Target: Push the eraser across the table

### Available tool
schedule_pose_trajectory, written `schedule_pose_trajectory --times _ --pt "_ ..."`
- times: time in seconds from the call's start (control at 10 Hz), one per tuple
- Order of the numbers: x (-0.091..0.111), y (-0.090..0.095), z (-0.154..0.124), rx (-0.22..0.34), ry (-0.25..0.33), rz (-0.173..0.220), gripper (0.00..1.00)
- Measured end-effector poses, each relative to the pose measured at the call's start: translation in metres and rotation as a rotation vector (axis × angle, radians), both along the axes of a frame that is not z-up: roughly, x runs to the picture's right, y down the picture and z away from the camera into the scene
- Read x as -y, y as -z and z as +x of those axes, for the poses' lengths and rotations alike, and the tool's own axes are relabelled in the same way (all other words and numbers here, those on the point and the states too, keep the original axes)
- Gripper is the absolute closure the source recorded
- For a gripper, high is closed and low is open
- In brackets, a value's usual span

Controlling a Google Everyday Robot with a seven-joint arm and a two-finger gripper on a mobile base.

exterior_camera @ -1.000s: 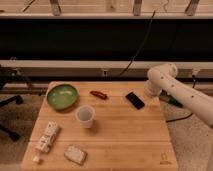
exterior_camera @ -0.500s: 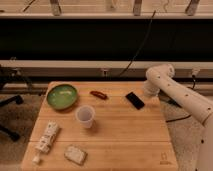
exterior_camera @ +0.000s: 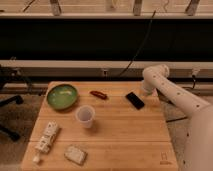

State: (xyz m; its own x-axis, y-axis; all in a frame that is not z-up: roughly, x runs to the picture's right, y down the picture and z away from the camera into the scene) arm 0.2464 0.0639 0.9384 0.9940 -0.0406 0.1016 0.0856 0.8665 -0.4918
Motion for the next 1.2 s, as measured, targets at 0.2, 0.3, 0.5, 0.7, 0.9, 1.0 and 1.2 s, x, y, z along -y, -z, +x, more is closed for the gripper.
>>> schedule_pose_trajectory --times 0.2,0.3,0.5,0.7,0.9,1.0,1.2 --pt "0.002 -0.010 0.001 -0.004 -0.001 0.000 0.98" --pt "0.003 -0.016 0.003 -0.008 -0.003 0.002 0.98" --pt "0.004 -0.020 0.008 -0.018 -0.010 0.004 0.98" --pt "0.003 -0.023 0.012 -0.024 -0.015 0.000 0.98" --pt "-0.005 -0.025 0.011 -0.018 -0.007 -0.008 0.98" --pt "-0.008 -0.027 0.008 -0.012 -0.004 -0.011 0.98" --pt "-0.012 -0.029 0.002 0.006 0.000 -0.010 0.98"
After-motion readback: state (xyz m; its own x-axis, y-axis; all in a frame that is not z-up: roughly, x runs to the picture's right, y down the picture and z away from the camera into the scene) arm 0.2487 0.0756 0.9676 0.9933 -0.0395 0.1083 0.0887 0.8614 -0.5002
